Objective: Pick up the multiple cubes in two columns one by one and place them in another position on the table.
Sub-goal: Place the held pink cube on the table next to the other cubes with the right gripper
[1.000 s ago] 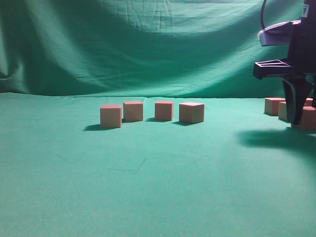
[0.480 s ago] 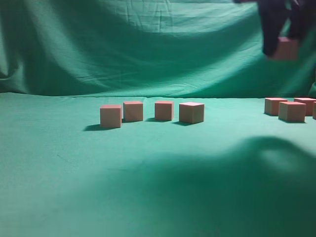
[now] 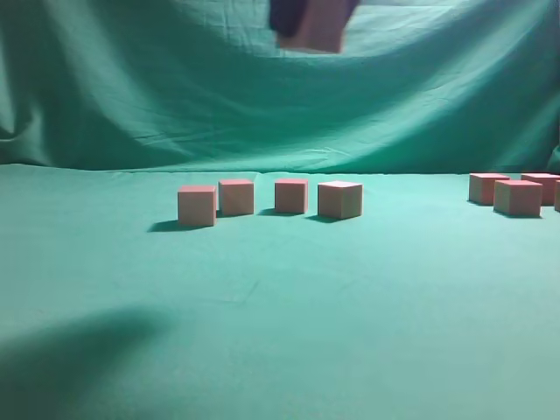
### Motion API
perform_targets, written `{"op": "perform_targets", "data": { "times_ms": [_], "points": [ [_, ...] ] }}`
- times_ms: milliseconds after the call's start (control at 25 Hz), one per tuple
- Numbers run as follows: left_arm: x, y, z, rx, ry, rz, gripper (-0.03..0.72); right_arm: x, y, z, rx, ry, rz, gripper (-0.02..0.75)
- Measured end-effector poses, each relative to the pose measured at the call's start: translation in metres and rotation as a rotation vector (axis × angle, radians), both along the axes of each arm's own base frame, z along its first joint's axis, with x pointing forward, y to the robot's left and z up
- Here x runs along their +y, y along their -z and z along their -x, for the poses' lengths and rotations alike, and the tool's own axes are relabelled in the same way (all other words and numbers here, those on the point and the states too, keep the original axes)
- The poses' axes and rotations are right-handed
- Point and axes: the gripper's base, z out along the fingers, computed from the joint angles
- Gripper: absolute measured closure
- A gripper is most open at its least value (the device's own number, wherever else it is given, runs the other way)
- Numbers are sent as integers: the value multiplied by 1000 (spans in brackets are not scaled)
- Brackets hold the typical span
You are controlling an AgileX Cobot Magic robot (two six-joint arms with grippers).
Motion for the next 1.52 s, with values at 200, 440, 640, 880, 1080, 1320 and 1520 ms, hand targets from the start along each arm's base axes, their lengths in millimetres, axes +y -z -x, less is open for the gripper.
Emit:
{"op": "perform_targets", "data": {
  "times_ms": [200,440,640,880,1080,1320,1520],
  "points": [
    [0,0,0,0,0,0,688,31,9,-4,24,-105,72,463],
    [0,0,0,0,0,0,688,61,42,-27,77,-185,198,463],
    [0,0,0,0,0,0,688,78,67,-43,86,-179,232,463],
    [0,0,0,0,0,0,688,89,85,-54,73,-122,216,463],
    [0,0,0,0,0,0,688,92,95,-60,69,-61,189,463],
    [0,0,0,0,0,0,688,92,107,-66,69,-29,195,463],
    [0,0,0,0,0,0,688,93,113,-68,64,-23,195,463]
  ]
}}
